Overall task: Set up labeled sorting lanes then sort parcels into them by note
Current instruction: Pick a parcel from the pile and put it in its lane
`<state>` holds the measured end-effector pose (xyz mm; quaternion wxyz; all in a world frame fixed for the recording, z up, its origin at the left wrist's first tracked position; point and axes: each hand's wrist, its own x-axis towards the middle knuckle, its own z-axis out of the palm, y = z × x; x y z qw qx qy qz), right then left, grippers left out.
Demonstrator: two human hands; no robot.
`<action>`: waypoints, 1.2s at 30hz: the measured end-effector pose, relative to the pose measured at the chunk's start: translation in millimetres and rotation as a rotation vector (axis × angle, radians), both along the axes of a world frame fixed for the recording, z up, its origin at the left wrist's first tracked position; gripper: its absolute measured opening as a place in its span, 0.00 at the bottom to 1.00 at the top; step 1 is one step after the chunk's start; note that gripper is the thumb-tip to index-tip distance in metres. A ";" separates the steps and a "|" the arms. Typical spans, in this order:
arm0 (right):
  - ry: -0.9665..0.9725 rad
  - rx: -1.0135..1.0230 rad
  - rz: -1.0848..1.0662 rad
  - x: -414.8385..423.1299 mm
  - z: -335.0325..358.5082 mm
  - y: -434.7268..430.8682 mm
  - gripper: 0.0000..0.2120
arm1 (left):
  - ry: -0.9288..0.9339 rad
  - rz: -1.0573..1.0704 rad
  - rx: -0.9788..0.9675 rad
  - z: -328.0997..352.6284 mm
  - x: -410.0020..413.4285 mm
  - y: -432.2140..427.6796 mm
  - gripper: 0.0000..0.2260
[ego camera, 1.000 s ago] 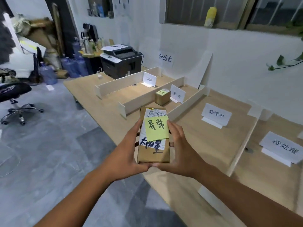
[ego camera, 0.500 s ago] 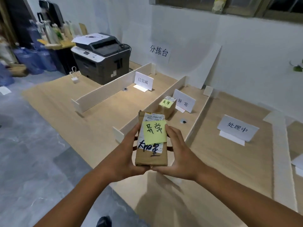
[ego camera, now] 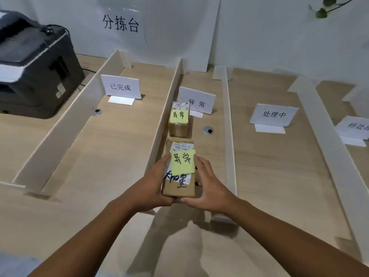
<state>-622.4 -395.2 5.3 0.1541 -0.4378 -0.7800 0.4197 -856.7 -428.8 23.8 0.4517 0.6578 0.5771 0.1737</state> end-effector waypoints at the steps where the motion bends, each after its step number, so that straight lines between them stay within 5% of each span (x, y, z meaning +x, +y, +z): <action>1: -0.006 -0.010 -0.008 -5.6 -10.3 11.3 0.63 | -0.002 -0.028 -0.011 -12.0 -5.9 14.4 0.59; 8: -0.052 -0.050 -0.012 -29.9 -74.1 88.3 0.61 | 0.021 -0.007 -0.114 -79.4 -22.5 91.4 0.60; 13: -0.113 -0.104 -0.036 -42.0 -109.1 113.8 0.62 | 0.049 0.049 -0.083 -101.8 -12.8 121.7 0.44; 20: -0.093 -0.103 -0.075 -47.0 -120.6 123.4 0.61 | 0.264 0.034 -0.064 -114.6 -5.8 134.0 0.54; 28: -0.240 0.106 -0.170 -0.8 -26.6 78.0 0.53 | 0.325 0.046 0.114 -33.2 -0.3 100.7 0.49; 32: -0.271 0.260 -0.384 66.5 46.3 14.2 0.47 | 0.218 -0.101 0.257 32.4 36.1 67.8 0.43; 36: -0.307 0.367 -0.617 144.1 101.1 -79.8 0.44 | 0.096 -0.323 0.388 82.7 121.2 25.0 0.49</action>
